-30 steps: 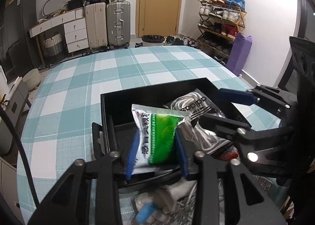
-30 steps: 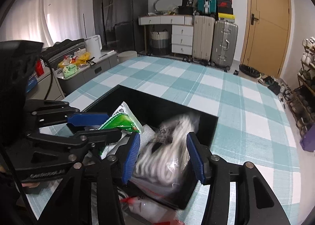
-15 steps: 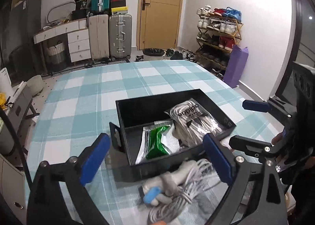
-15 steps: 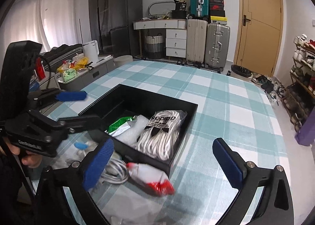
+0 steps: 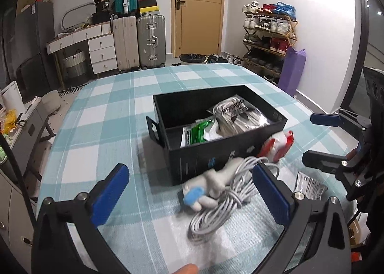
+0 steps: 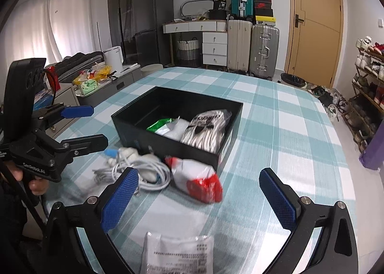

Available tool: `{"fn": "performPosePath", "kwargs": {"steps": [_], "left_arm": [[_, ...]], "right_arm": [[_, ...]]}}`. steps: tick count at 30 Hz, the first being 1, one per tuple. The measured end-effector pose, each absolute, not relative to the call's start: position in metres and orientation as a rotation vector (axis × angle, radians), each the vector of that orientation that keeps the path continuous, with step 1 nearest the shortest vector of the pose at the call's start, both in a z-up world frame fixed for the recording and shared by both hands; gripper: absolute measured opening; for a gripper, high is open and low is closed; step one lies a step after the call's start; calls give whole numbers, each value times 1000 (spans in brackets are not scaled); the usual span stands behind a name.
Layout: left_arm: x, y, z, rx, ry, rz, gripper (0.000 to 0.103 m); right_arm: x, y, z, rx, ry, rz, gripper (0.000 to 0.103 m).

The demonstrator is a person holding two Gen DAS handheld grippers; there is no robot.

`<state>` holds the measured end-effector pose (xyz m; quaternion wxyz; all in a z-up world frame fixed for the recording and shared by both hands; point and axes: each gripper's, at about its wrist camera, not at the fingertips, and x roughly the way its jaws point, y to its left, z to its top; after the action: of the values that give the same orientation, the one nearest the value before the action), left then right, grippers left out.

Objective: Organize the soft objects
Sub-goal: 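Open both tools to release the packet and lace bag into the box, then lower the left tool onto the white cable coil while the right tool approaches the white pouch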

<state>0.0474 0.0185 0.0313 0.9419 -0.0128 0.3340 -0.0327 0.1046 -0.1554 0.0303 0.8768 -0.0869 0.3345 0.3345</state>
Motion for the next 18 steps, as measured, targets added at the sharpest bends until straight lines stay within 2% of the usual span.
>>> {"fn": "performPosePath", "kwargs": {"steps": [18], "left_arm": [[37,2,13,11,733,-100,103]], "right_arm": [[77,-169,13,-187,750,677,102]]}}
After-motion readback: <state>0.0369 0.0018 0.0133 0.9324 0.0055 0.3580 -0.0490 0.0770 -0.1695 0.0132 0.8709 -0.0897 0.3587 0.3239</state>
